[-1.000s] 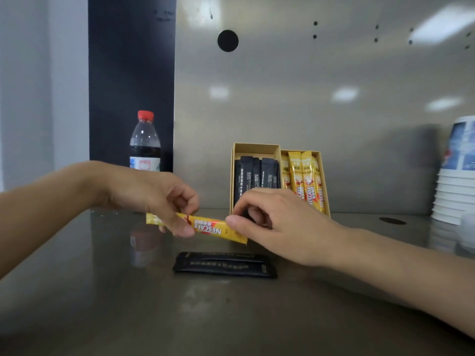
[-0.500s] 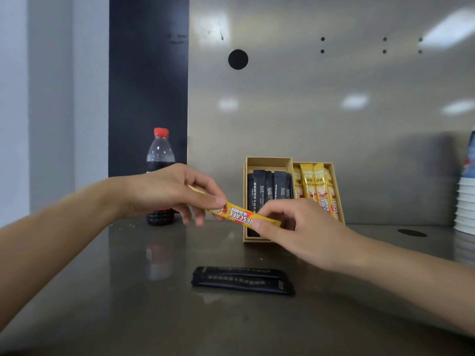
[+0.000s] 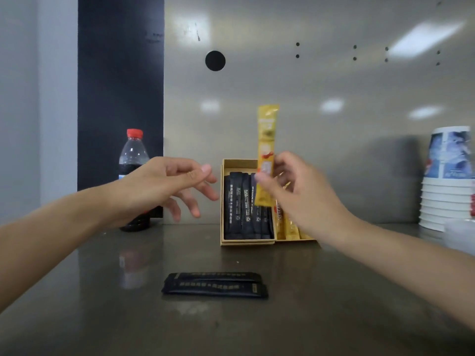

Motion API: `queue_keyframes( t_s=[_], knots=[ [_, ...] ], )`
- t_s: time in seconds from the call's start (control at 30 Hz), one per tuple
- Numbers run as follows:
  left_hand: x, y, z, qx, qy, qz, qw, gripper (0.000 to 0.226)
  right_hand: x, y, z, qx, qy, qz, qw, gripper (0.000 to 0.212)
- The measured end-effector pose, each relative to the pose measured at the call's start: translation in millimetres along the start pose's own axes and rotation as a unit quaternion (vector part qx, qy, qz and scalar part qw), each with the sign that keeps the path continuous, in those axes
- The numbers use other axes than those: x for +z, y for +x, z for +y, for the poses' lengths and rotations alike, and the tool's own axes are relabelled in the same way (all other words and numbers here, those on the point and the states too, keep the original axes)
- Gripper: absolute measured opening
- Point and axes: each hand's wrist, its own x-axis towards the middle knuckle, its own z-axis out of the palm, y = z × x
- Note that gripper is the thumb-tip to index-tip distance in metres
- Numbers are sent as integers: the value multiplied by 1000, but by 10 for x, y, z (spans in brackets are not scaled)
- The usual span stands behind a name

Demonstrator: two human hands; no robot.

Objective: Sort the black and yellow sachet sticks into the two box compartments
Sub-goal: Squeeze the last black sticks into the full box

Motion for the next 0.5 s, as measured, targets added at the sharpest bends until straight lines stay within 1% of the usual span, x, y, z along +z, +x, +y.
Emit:
queue_keyframes(
  t_s=[0.07, 0.13, 0.23, 0.3, 0.4, 0.5],
  knots=[
    [-3, 1, -27, -6, 9, -2, 1000, 43, -150, 119, 150, 44, -3, 37, 998, 19],
    [5, -2, -47, -10, 18, -10, 1000, 45, -307, 199, 326, 90, -33, 41, 995, 22],
    [27, -6, -53, -15, 27, -19, 999, 42, -416, 227, 559, 168, -43, 13, 985, 28],
    [34, -4, -56, -16, 31, -25, 999, 41, -401, 216, 621, 202, -52, -25, 978, 27],
    [28, 3, -65, -17, 32, -28, 999, 40, -335, 175, 619, 207, -74, -68, 973, 19],
    [28, 7, -80, -24, 33, -32, 999, 37, -230, 99, 623, 186, -121, -78, 972, 21]
  ],
)
